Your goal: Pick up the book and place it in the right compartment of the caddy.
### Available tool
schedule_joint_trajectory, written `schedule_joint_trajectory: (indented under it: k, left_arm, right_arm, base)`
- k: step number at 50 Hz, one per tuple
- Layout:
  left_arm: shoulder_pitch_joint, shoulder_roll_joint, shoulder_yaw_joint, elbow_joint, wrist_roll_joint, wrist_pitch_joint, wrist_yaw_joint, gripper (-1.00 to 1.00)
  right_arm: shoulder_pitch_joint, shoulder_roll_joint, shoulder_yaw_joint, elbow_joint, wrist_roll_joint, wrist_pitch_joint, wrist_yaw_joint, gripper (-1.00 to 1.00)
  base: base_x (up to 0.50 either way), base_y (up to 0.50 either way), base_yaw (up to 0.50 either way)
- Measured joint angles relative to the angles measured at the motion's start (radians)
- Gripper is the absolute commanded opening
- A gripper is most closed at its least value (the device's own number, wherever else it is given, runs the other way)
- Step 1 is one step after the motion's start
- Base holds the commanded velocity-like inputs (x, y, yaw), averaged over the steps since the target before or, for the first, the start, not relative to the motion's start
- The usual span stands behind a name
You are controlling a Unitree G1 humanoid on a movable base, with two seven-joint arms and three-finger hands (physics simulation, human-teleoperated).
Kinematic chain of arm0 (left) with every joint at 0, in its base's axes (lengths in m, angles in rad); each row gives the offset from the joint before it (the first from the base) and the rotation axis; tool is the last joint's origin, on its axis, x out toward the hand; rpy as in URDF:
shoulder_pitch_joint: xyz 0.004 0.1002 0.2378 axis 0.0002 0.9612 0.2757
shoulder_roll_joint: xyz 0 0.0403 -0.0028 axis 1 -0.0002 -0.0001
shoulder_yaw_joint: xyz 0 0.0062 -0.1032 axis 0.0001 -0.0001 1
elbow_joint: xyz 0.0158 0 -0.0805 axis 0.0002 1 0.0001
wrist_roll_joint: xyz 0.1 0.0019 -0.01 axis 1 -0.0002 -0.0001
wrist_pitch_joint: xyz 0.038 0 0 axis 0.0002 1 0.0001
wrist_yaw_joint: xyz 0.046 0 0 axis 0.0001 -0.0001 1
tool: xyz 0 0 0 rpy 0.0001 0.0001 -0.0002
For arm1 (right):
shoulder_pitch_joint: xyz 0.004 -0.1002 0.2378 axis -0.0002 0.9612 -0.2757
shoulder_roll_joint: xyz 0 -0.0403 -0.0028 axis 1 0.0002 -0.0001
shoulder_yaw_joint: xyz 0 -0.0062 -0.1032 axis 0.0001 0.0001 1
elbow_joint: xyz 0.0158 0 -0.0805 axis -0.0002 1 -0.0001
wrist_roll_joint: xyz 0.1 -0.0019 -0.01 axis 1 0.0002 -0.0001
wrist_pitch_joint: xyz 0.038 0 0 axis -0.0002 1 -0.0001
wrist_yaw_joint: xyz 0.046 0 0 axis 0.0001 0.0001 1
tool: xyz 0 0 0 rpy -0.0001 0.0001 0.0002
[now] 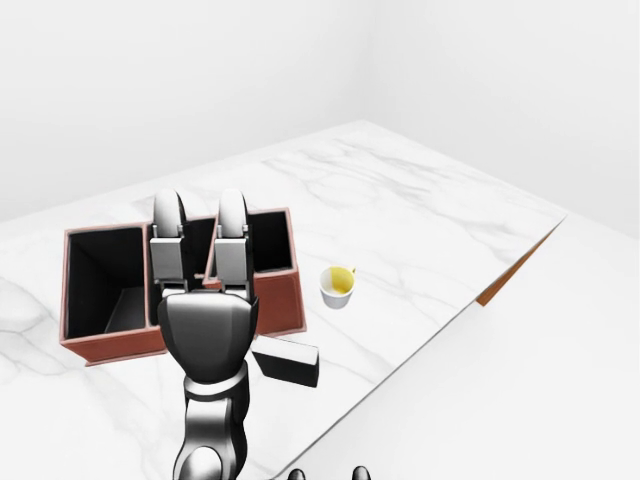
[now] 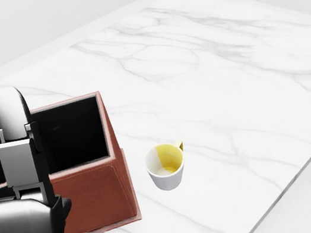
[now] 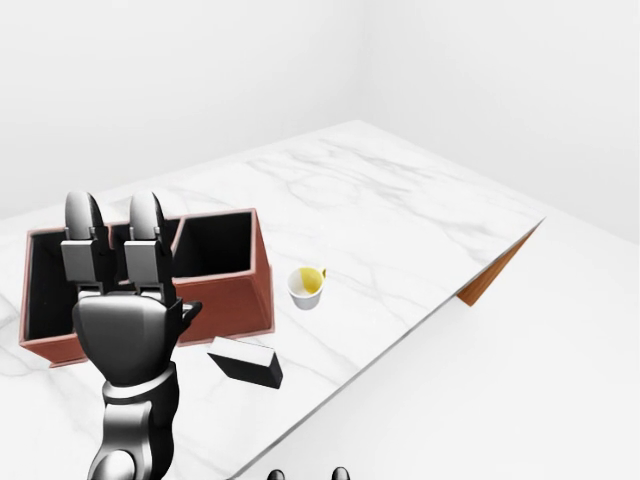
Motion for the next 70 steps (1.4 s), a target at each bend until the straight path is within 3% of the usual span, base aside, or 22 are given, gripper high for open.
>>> schedule_joint_trajectory:
  k: [70]
  left_arm:
    - [-0.011, -0.001, 0.005, 0.005, 0.005, 0.000, 0.000, 1.00]
  right_arm:
    - [-0.002, 0.000, 0.005, -0.002, -0.006, 0.000, -0.023, 1.00]
  base:
    - [0.05, -0.02, 0.00]
